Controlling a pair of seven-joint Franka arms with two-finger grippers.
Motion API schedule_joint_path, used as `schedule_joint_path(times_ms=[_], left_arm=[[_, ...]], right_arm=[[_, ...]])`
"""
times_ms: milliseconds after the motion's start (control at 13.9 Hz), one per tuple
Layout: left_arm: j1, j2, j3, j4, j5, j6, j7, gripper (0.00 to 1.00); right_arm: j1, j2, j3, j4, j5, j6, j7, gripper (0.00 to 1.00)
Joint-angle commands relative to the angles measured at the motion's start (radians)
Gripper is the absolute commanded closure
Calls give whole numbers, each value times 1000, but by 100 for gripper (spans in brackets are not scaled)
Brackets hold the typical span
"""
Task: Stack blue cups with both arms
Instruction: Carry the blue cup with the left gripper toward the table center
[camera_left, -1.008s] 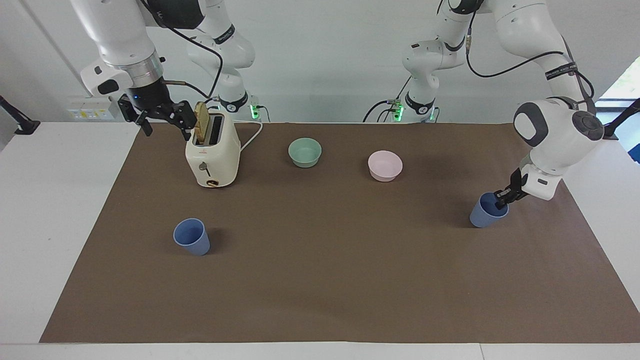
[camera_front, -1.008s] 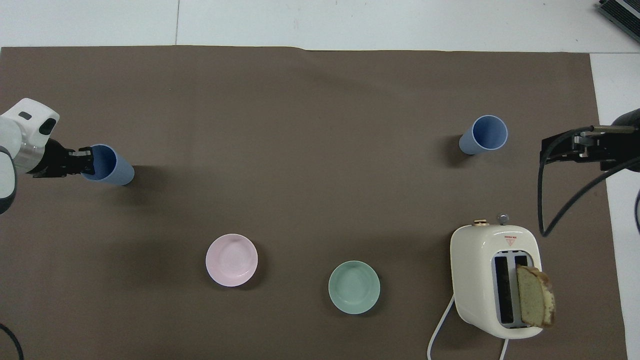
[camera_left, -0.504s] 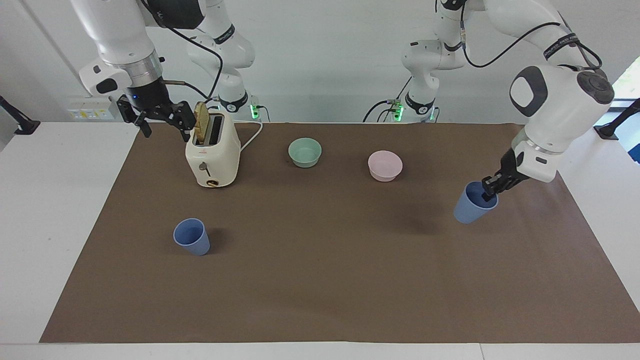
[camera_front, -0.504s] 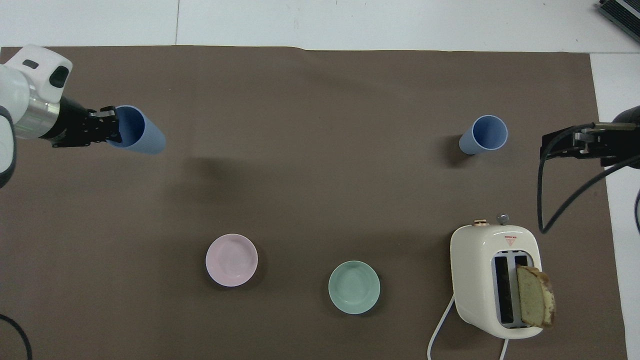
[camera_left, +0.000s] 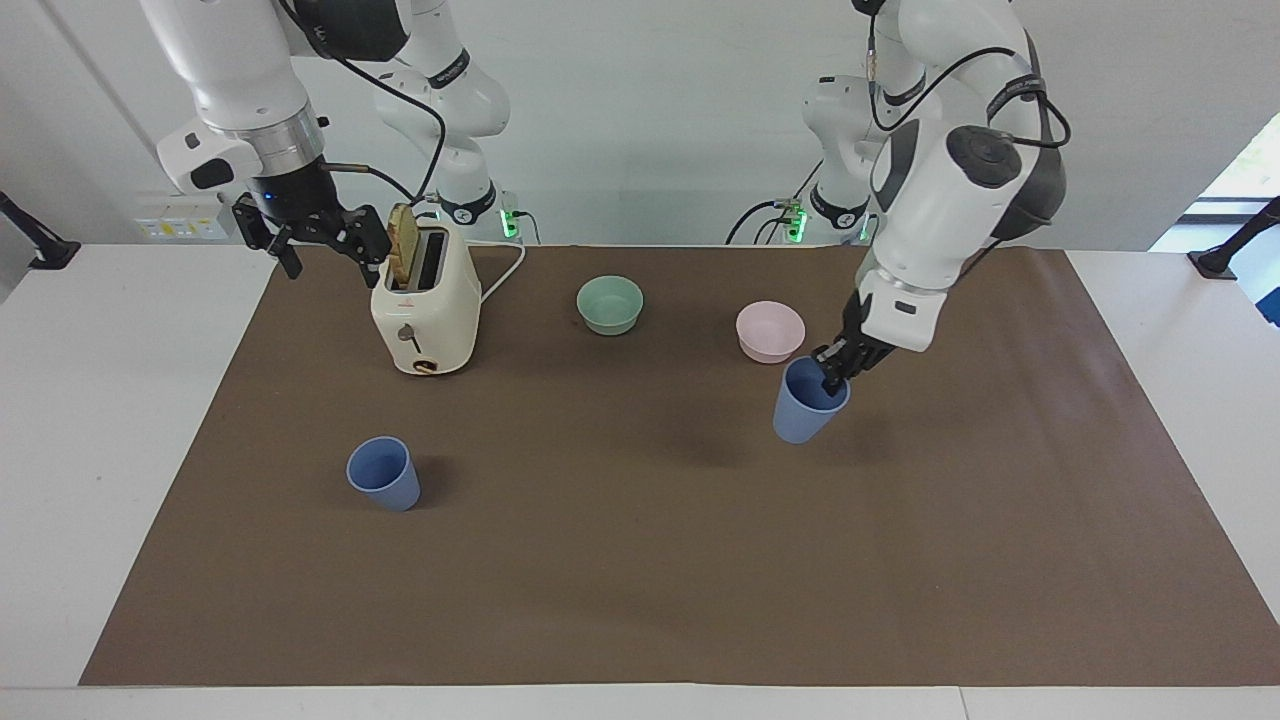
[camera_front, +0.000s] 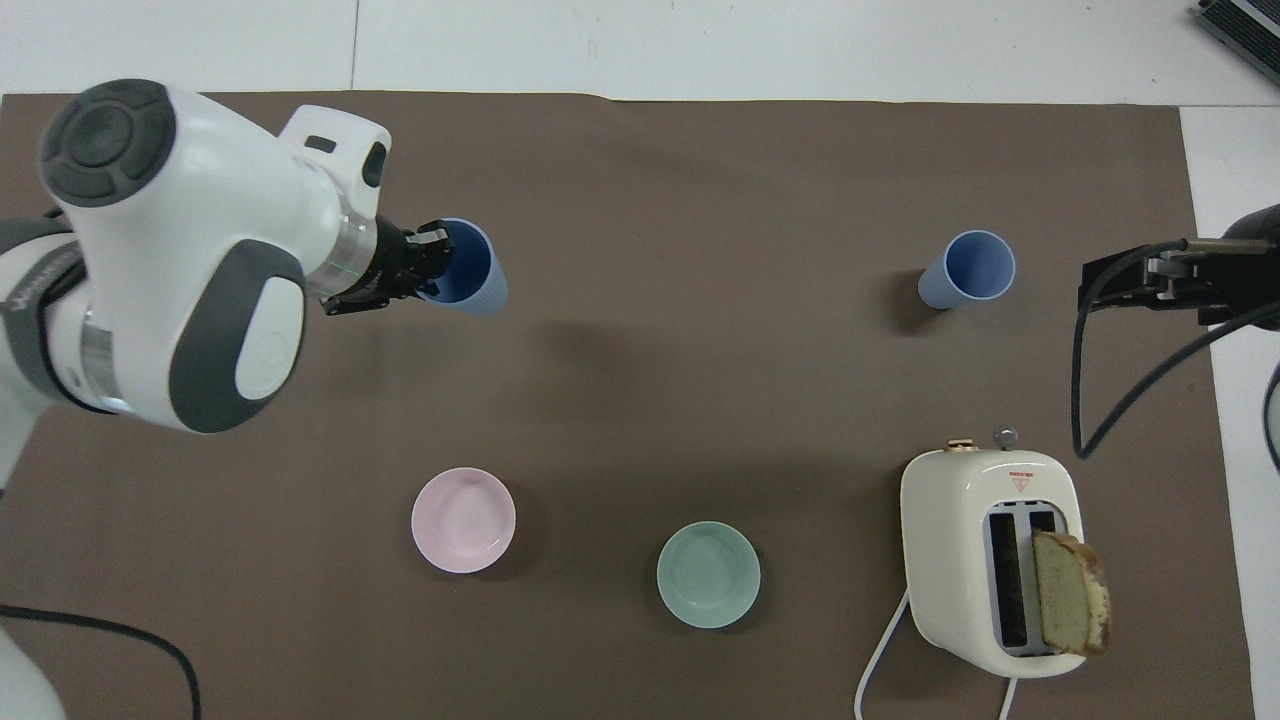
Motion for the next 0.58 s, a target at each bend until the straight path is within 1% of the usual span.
schedule_joint_path(times_ms=[0, 144, 360, 504], left_arm=[[-99, 51, 18, -37, -12, 67, -88, 100], [-124, 62, 18, -95, -23, 154, -106, 100], [-164, 119, 18, -114, -41, 252, -140, 100], [-171, 119, 18, -122, -41, 265, -142, 100]], right_arm=[[-18, 54, 11, 19, -7, 44, 0, 0], [-19, 95, 10, 29, -15, 85, 0, 0], [-44, 169, 10, 39, -18, 168, -48, 0], [-59, 229, 10, 39, -21, 236, -84, 0]])
